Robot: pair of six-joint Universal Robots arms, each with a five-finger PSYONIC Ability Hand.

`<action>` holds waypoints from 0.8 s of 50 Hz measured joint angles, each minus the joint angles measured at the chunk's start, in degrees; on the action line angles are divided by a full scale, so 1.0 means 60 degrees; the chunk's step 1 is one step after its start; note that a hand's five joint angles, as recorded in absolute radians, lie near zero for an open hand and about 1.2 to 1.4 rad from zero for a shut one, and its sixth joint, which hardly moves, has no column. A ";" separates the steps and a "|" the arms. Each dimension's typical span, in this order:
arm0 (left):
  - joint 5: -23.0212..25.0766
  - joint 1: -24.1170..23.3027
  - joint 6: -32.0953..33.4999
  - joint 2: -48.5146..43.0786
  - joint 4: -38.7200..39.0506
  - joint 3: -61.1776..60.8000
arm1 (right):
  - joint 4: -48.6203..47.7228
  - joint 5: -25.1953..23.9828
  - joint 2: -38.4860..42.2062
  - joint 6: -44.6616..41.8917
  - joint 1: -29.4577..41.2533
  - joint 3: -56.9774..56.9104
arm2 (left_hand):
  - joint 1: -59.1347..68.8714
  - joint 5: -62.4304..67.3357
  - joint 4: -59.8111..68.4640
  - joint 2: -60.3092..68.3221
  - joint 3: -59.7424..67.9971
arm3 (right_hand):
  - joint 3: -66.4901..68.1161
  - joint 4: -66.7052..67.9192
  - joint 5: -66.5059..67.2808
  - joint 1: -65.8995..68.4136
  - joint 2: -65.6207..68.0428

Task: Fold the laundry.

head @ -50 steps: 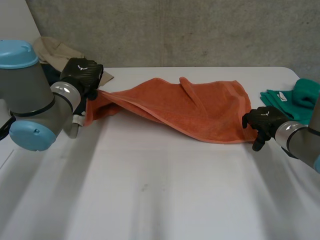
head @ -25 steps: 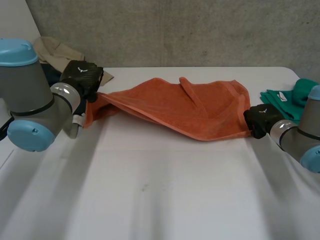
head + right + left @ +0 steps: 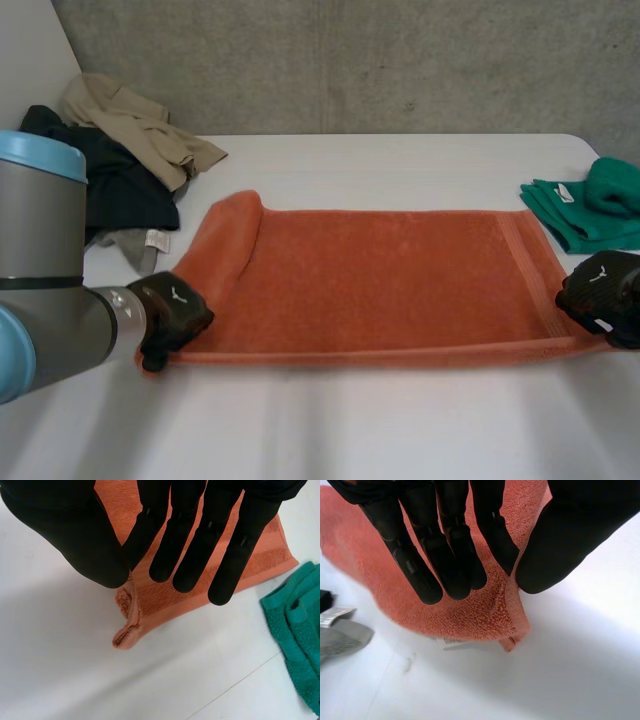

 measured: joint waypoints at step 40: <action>-0.0220 0.0295 -0.3962 -0.2081 0.6401 1.0045 | -1.0172 0.2122 0.2055 0.8179 0.2373 -0.6869 | 0.0000 0.0000 0.0004 0.0009 0.0002 | 0.0041 0.0034 0.0233 0.0000 0.0000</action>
